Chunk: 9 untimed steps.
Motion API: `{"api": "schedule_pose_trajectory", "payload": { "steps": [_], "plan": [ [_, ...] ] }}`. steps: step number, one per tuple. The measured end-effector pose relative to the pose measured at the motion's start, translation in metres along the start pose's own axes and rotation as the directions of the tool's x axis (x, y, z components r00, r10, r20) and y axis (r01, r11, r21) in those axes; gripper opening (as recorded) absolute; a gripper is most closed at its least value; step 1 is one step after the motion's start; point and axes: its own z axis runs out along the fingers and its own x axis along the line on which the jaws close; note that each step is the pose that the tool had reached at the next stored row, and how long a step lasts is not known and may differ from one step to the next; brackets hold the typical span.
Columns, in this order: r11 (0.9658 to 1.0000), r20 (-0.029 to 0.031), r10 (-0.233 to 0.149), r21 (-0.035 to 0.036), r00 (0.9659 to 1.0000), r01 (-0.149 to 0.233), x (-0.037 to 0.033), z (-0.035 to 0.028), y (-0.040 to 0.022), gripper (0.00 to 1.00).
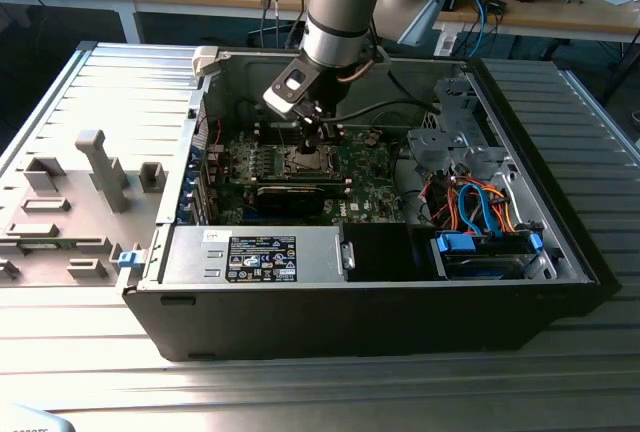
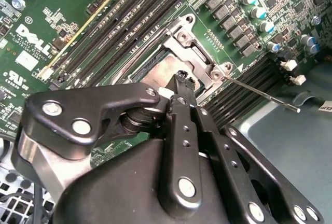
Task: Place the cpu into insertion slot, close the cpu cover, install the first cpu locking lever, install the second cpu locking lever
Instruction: 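Install the first cpu locking lever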
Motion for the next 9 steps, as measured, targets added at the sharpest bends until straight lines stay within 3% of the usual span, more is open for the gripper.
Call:
{"api": "schedule_pose_trajectory", "payload": {
  "steps": [9],
  "plan": [
    [0.9986,0.0057,-0.053,0.004,0.9986,0.053,0.0,0.0,0.0,0.11]
  ]
}}
